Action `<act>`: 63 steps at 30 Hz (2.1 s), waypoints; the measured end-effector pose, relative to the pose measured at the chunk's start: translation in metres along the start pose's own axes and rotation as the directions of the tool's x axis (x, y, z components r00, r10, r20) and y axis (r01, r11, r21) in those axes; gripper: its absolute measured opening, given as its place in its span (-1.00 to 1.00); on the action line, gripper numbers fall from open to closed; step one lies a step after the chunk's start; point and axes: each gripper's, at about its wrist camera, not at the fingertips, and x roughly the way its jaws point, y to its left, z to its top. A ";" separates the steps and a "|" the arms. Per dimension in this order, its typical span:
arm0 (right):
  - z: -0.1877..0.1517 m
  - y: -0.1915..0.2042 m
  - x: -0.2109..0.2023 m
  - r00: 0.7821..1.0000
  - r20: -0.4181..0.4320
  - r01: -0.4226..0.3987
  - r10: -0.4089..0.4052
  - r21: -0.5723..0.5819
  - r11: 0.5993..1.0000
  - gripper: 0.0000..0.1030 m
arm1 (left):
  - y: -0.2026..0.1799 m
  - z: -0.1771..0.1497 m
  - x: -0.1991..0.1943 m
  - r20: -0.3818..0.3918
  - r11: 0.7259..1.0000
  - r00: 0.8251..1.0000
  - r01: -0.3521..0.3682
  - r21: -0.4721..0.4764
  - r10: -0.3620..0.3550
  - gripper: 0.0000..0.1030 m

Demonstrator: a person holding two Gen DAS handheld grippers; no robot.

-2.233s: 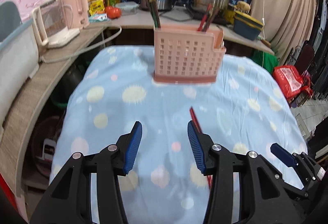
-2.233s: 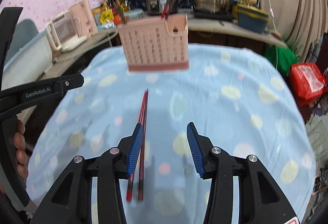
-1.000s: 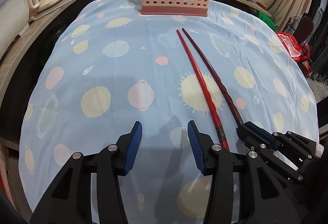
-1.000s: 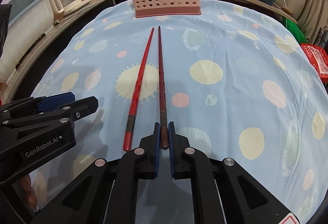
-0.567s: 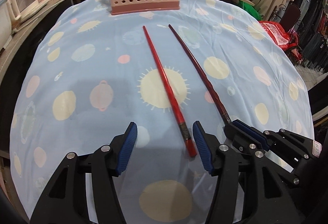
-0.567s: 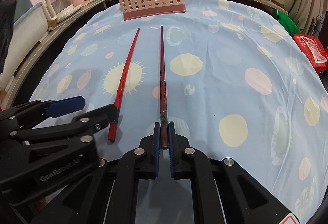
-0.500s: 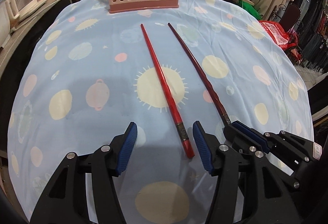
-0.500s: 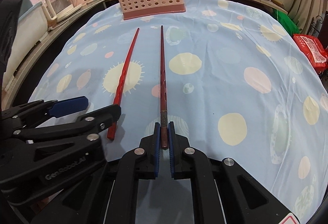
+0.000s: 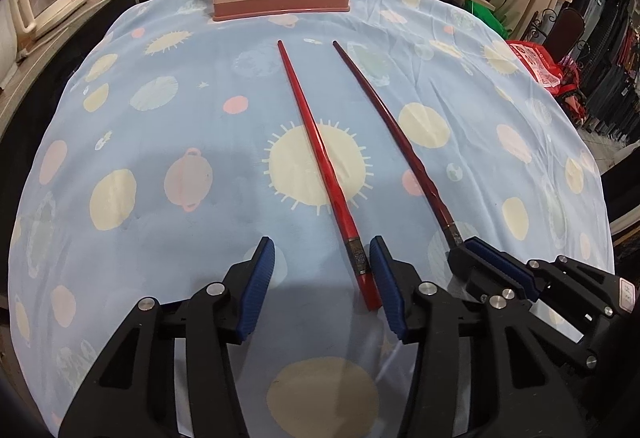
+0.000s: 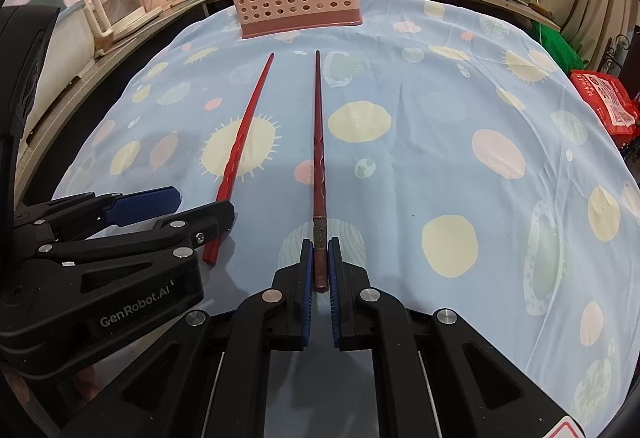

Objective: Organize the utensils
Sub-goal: 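Grasp the bright red chopstick with the left tool, then carry both chopsticks into the pink basket and open both tools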

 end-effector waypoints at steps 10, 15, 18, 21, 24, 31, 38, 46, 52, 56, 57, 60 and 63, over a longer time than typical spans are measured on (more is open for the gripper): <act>-0.003 0.000 -0.004 1.000 -0.002 -0.006 0.006 0.007 1.000 -0.86 | 0.006 -0.006 -0.004 0.007 1.000 1.000 0.010 0.013 -0.010 -0.81; 0.000 0.001 -0.013 1.000 0.016 -0.017 0.017 0.009 1.000 -0.86 | 0.006 -0.006 -0.013 0.013 1.000 1.000 0.028 0.012 -0.028 -0.86; 0.005 0.002 -0.023 0.999 0.038 -0.022 0.022 0.006 1.000 -0.86 | 0.006 -0.004 -0.025 0.038 0.999 0.999 0.032 0.017 -0.032 -0.87; 0.013 0.001 -0.036 0.997 0.065 -0.032 0.032 0.008 0.999 -0.86 | 0.008 0.002 -0.041 0.064 0.999 0.997 0.043 0.010 -0.044 -0.87; 0.023 0.000 -0.052 0.994 0.102 -0.048 0.046 0.015 0.999 -0.86 | 0.012 0.010 -0.057 0.093 0.999 0.994 0.051 -0.005 -0.050 -0.87; 0.057 0.001 -0.088 0.978 0.194 -0.080 0.075 0.017 0.997 -0.87 | 0.024 0.033 -0.090 0.163 0.998 0.986 0.051 -0.029 -0.045 -0.87; 0.099 0.002 -0.116 0.951 0.293 -0.104 0.099 0.003 0.995 -0.87 | 0.038 0.070 -0.118 0.250 0.998 0.968 0.039 -0.044 -0.027 -0.87; 0.160 0.002 -0.131 0.918 0.382 -0.105 0.104 -0.019 0.994 -0.87 | 0.054 0.131 -0.140 0.337 0.998 0.941 0.040 -0.051 -0.021 -0.87; 0.214 0.001 -0.133 0.893 0.436 -0.112 0.111 -0.022 0.993 -0.87 | 0.061 0.184 -0.156 0.407 0.999 0.913 0.016 -0.038 0.001 -0.86; 0.256 0.003 -0.133 0.871 0.472 -0.139 0.136 -0.028 0.990 -0.87 | 0.067 0.226 -0.168 0.459 0.999 0.888 0.010 -0.037 0.008 -0.86; 0.267 0.004 -0.134 0.862 0.488 -0.137 0.134 -0.031 0.990 -0.87 | 0.068 0.235 -0.172 0.475 0.999 0.880 0.005 -0.036 0.013 -0.86; 0.306 0.007 -0.140 0.831 0.539 -0.147 0.139 -0.027 0.989 -0.87 | 0.074 0.267 -0.185 0.522 0.999 0.853 -0.003 -0.043 0.025 -0.87; 0.345 0.011 -0.144 0.795 0.589 -0.160 0.144 -0.025 0.987 -0.87 | 0.077 0.298 -0.193 0.560 0.999 0.828 -0.004 -0.048 0.030 -0.87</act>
